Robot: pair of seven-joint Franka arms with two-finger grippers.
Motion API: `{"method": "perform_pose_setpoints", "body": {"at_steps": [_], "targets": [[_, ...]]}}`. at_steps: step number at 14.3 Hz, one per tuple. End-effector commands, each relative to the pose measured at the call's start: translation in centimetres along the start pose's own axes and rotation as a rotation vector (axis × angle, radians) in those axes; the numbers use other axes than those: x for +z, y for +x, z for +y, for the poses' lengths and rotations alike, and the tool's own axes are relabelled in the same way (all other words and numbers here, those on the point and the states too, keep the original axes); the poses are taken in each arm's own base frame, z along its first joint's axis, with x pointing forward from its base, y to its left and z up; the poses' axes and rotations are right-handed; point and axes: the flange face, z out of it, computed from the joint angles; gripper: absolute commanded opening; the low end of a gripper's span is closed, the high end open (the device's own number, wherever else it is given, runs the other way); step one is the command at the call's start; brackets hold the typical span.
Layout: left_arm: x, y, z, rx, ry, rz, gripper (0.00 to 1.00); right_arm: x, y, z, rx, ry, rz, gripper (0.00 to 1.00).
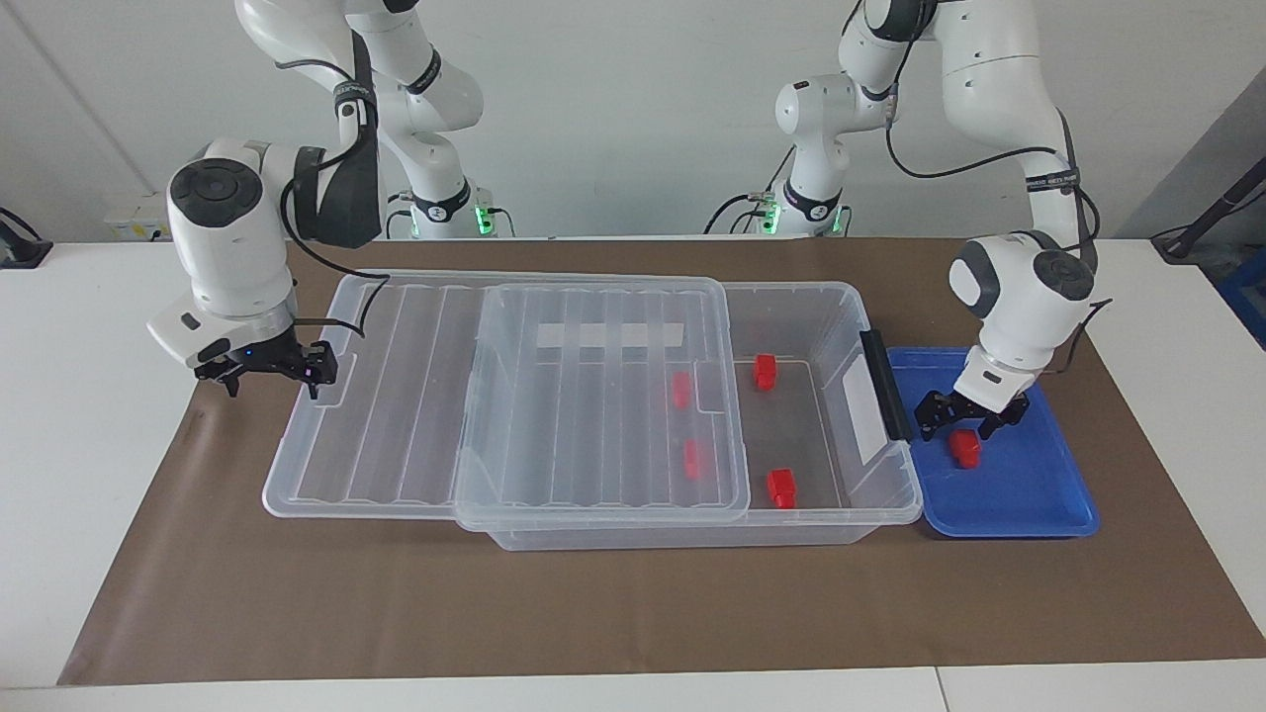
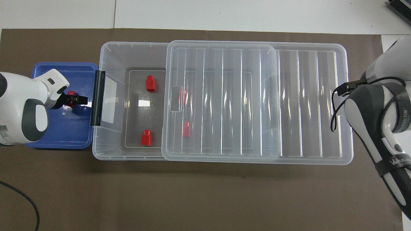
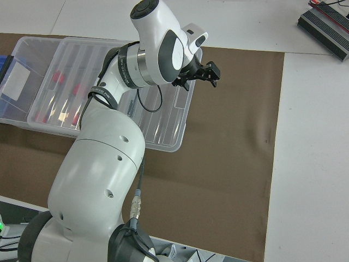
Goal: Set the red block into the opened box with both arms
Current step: 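Lift the red block with the left gripper while the right gripper withdraws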
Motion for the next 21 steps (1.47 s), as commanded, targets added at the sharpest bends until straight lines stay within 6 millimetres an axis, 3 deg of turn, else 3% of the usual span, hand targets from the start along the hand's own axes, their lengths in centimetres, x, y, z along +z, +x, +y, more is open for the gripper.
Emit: {"method": "perform_pose_setpoints", "body": {"at_steps": [1,6,10,13,15,17,19,21], "targets": [[-0.2,0.0,-0.5,0.017,0.005,0.022,1.0,-0.4,-0.6,0.7,-0.033,-0.047,-0.013,1.0],[-0.4,0.0,-1.9,-0.005,0.012,0.041,1.0,-0.5,-0.6,0.6,-0.039,-0.056,-0.012,1.0],[1.6,0.1,-2.1,0.0,0.015,0.065,1.0,-0.8,-0.7,0.6,-0.039,-0.056,-0.009,1.0],[3.0,0.3,-0.9,0.005,0.012,0.077,0.98,-0.8,-0.7,0.7,-0.04,-0.064,-0.009,1.0],[2.7,0.8,0.5,0.016,0.007,0.076,0.52,-0.8,-0.7,0.7,-0.046,-0.075,-0.009,1.0],[2.5,0.8,0.4,0.016,0.005,0.058,0.0,-0.8,-0.7,0.9,-0.048,-0.084,-0.009,1.0],[2.1,1.1,-0.3,0.007,0.003,0.033,0.0,-0.9,-0.8,0.8,-0.05,-0.087,-0.012,1.0],[1.8,1.2,-0.8,0.001,0.004,0.036,0.0,-3.4,-0.7,0.6,-0.02,-0.048,0.015,1.0]]}}
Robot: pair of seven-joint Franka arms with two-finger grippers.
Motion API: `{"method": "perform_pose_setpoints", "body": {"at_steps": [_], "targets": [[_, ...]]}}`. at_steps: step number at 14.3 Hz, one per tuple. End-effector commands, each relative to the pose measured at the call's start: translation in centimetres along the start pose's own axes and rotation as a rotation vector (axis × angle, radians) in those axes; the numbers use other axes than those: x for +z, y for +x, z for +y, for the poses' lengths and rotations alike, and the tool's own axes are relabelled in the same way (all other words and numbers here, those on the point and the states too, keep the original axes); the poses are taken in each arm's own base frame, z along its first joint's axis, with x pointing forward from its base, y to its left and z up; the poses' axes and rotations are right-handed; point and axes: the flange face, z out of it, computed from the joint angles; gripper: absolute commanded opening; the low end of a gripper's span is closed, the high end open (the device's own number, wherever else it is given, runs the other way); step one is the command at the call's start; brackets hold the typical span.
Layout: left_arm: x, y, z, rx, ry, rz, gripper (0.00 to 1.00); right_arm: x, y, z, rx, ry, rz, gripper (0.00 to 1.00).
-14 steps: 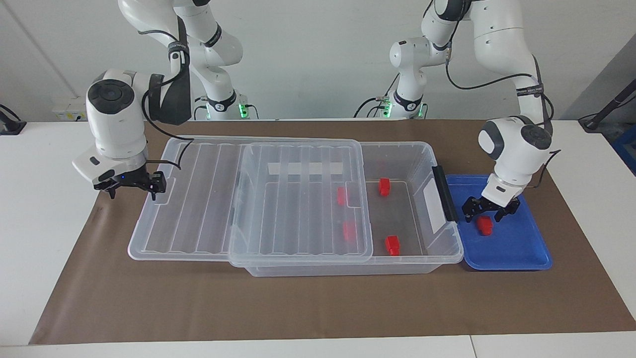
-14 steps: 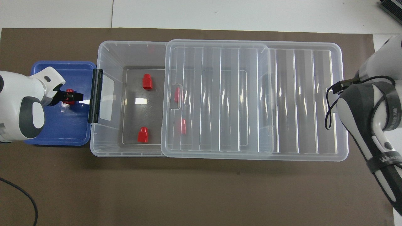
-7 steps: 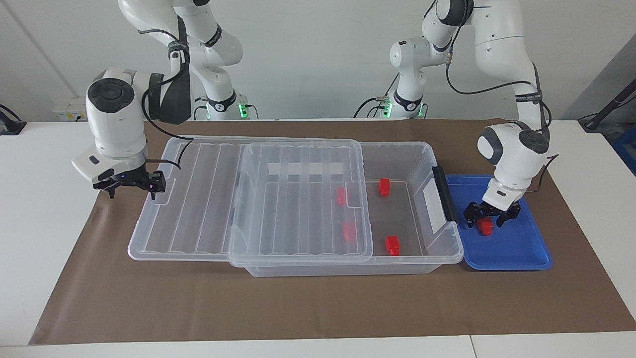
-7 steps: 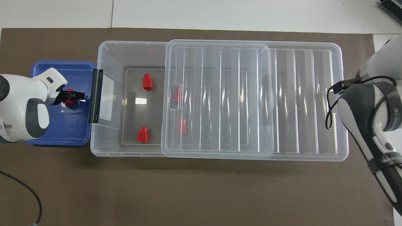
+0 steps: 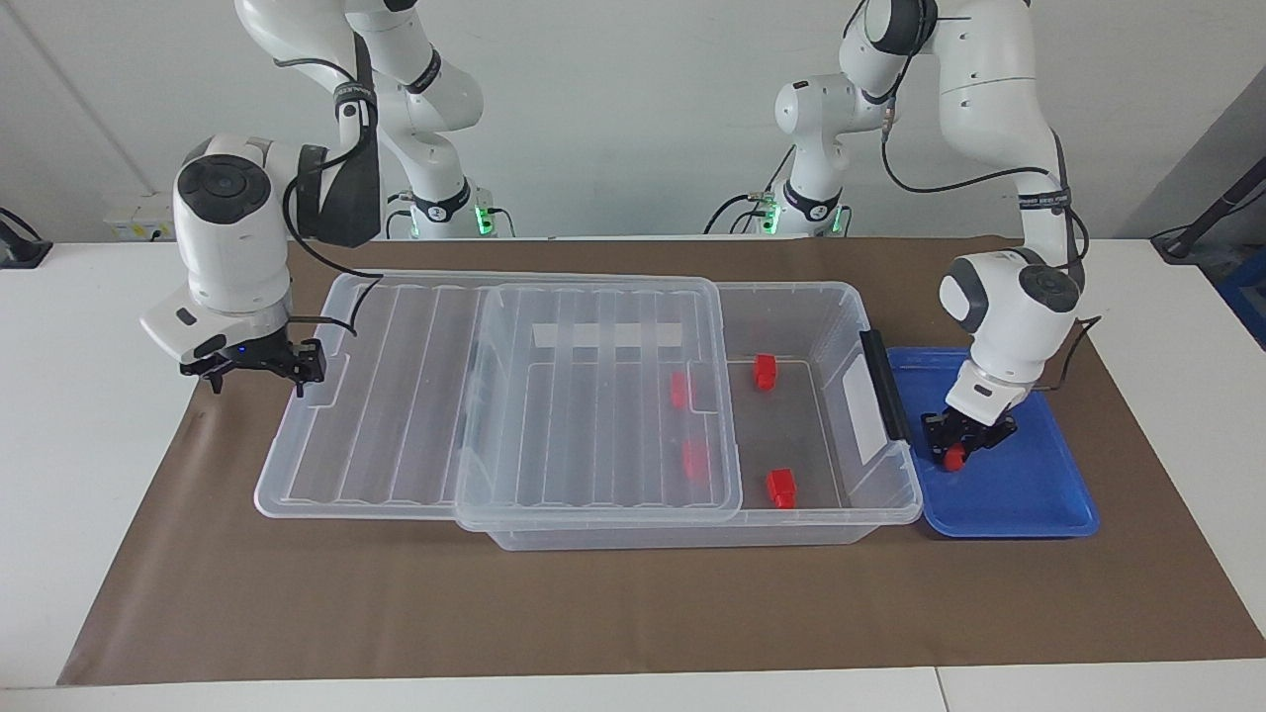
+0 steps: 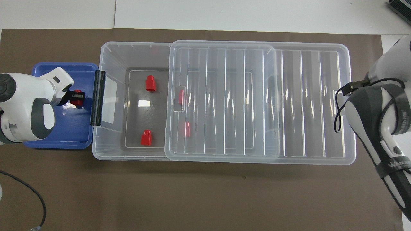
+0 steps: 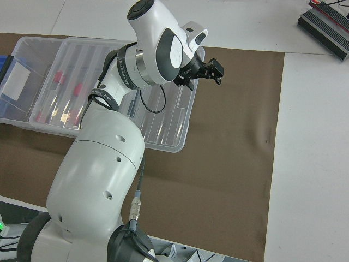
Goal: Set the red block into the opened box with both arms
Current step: 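Lift the red block with the left gripper while the right gripper withdraws, then carry the red block with the left gripper into the open box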
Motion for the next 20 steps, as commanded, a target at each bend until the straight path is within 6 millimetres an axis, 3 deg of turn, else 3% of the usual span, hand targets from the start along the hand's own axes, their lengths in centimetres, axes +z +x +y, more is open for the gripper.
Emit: {"method": "perform_pose_setpoints", "body": {"at_steps": [1,3,5,7,10,12,14,15,18,20], "targets": [[-0.4,0.3,-0.8,-0.015,-0.005,-0.03,0.0,-4.1,-0.8,0.5,0.031,0.069,0.026,1.0],[-2.7,2.0,-1.0,-0.017,-0.014,-0.083,0.0,-7.0,-1.8,0.8,0.09,0.194,0.047,1.0],[-6.9,4.0,-1.4,-0.025,-0.027,-0.149,0.0,-9.9,-3.6,1.1,0.167,0.278,0.048,1.0],[-10.1,4.8,-1.4,-0.087,-0.03,-0.178,0.0,-12.2,-5.2,1.4,0.179,0.29,0.025,1.0],[-14.5,5.9,1.0,-0.233,-0.05,-0.193,0.0,-15.0,-6.1,1.7,0.248,0.312,-0.044,1.0],[-17.5,7.4,6.1,-0.416,-0.07,-0.183,0.0,-14.8,-6.2,1.6,0.248,0.315,-0.052,1.0],[-18.9,8.0,13.5,-0.514,-0.062,-0.194,0.0,-14.0,-6.8,1.5,0.249,0.32,-0.074,1.0],[-20.2,8.4,16.0,-0.572,-0.065,-0.175,0.0,-13.8,-7.0,1.6,0.248,0.32,-0.08,1.0],[-20.8,8.3,20.8,-0.674,-0.076,-0.151,0.0,-14.8,-7.5,1.2,0.235,0.321,-0.069,1.0],[-20.1,8.2,22.1,-0.668,-0.099,-0.109,0.0,-15.0,-7.6,1.1,0.234,0.331,-0.065,1.0]]}}
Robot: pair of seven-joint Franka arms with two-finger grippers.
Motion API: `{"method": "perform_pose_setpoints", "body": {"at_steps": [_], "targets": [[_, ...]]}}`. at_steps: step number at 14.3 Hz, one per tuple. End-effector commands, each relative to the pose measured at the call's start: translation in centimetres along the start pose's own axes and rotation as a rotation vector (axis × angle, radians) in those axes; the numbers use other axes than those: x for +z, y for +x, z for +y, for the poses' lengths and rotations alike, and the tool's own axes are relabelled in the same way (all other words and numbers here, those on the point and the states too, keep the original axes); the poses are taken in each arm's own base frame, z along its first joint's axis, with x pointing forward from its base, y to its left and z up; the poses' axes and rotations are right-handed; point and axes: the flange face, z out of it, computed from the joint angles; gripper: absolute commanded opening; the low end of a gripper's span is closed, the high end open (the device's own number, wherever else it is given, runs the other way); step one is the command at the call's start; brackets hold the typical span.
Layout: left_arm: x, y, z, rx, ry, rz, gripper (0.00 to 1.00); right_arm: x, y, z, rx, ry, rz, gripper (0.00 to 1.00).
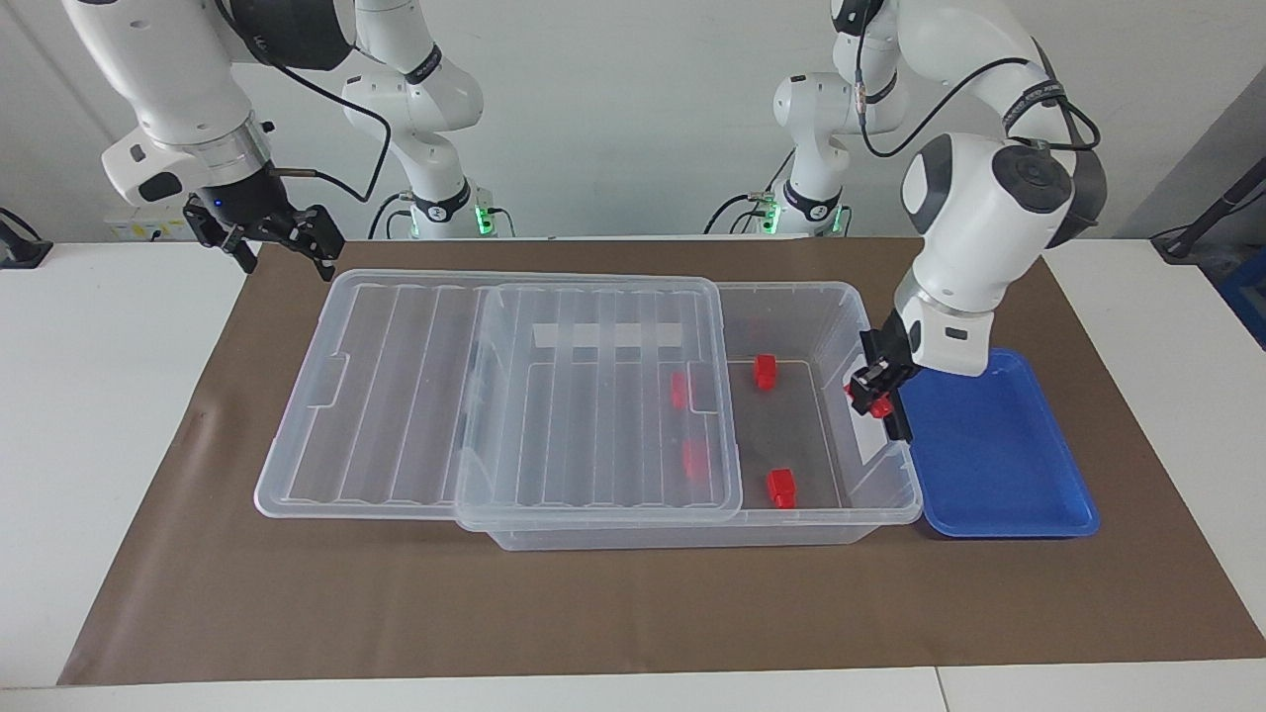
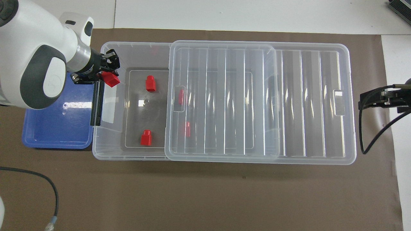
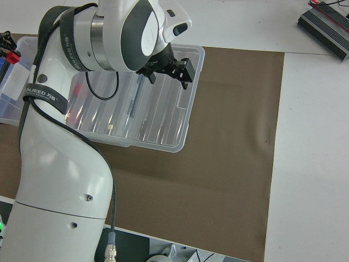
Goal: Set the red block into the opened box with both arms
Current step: 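Carry the red block with the left gripper into the open box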
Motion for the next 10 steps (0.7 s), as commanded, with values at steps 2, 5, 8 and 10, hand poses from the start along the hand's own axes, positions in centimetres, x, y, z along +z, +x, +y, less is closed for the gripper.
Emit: {"method": "perform_pose_setpoints", "body": {"at_steps": [2,5,8,10], "targets": [[2.7,-0.1,-0.2,-0.019,-0.024,0.028,0.0,-0.4,-0.8,-0.2,0.016,0.066,-0.01,1.0],[7.5,-3.7,-0.1,0.054,0.0,0.077,0.0,-1.0,-0.8,-0.9,0.01,0.099,0.0,1.0],[10.6,-5.1,0.0,0.099,0.028,0.087,0.0,-1.0,-0.8,-0.7,0.007,0.083,0.003,1.0],[12.6,-5.7,-0.9,0.147,0.065,0.1,0.0,-0.7,-0.9,-0.7,0.006,0.082,-0.003,1.0]]}}
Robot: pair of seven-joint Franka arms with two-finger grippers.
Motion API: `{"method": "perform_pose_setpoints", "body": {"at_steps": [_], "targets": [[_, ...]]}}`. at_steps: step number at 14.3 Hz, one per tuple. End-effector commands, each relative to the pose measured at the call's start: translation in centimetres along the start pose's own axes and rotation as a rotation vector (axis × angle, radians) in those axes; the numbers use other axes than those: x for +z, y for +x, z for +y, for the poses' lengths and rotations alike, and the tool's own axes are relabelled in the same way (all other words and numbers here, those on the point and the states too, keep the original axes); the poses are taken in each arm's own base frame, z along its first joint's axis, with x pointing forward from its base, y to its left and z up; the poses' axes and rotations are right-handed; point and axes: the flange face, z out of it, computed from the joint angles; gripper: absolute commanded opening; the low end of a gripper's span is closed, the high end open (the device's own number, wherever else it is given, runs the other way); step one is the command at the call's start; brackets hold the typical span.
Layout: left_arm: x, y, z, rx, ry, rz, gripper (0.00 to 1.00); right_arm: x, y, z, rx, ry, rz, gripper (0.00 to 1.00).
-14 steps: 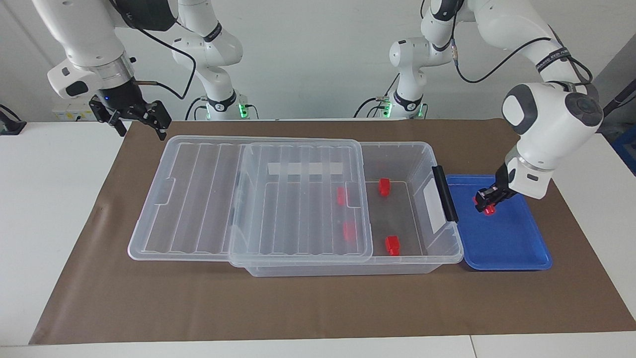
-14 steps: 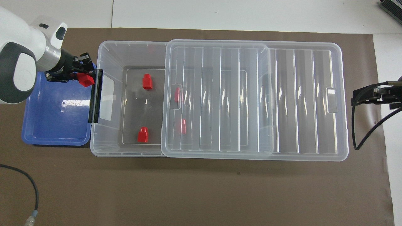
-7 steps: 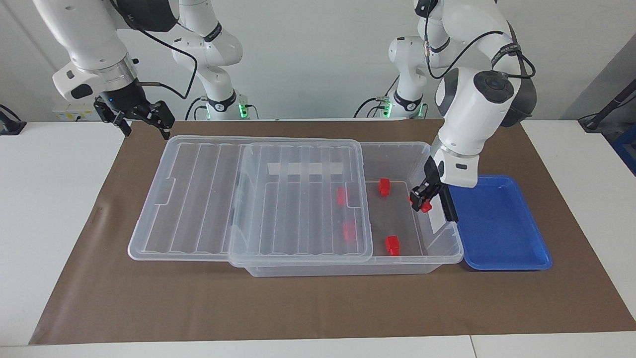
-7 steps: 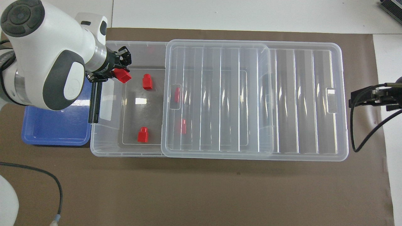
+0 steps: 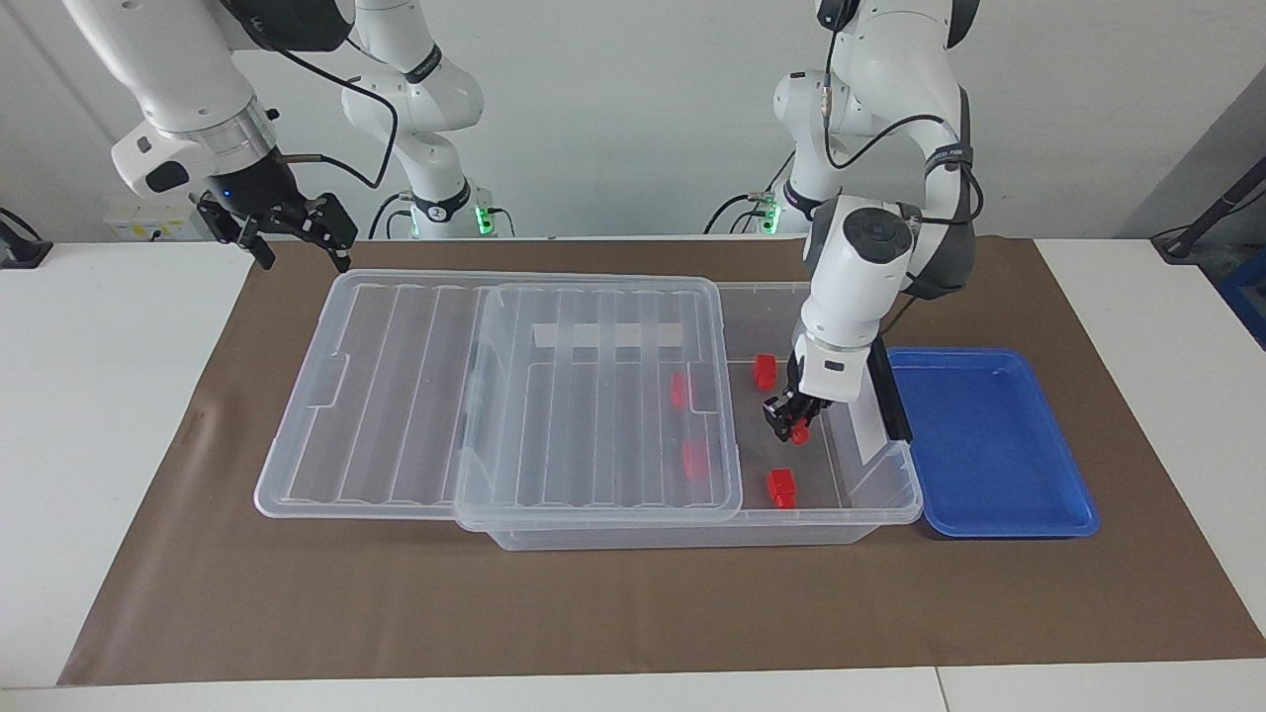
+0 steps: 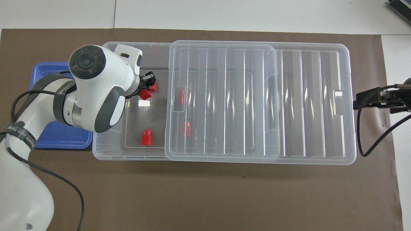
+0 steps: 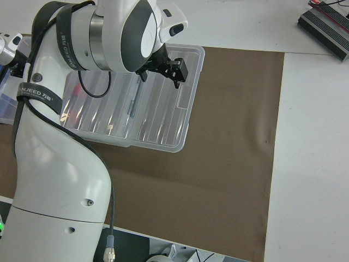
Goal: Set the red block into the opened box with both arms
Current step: 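Carry the red block with the left gripper into the open box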
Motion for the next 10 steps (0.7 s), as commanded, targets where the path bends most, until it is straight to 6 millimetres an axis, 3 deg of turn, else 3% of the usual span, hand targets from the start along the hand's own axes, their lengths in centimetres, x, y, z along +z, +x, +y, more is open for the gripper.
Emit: {"method": "perform_pose_setpoints", "body": {"at_steps": [1,5,10], "targets": [[1.5,-1.4,-1.8,0.051,0.031,0.036,0.0,-0.2,-0.5,0.2,0.009,0.004,-0.003,1.0],[4.8,-4.2,-0.9,0.105,0.031,0.032,0.0,-0.3,-0.7,0.4,-0.001,0.004,-0.003,1.0],[7.5,-5.4,-2.1,0.111,0.012,0.039,0.0,-0.3,-0.7,0.6,0.002,0.006,-0.005,1.0]]}}
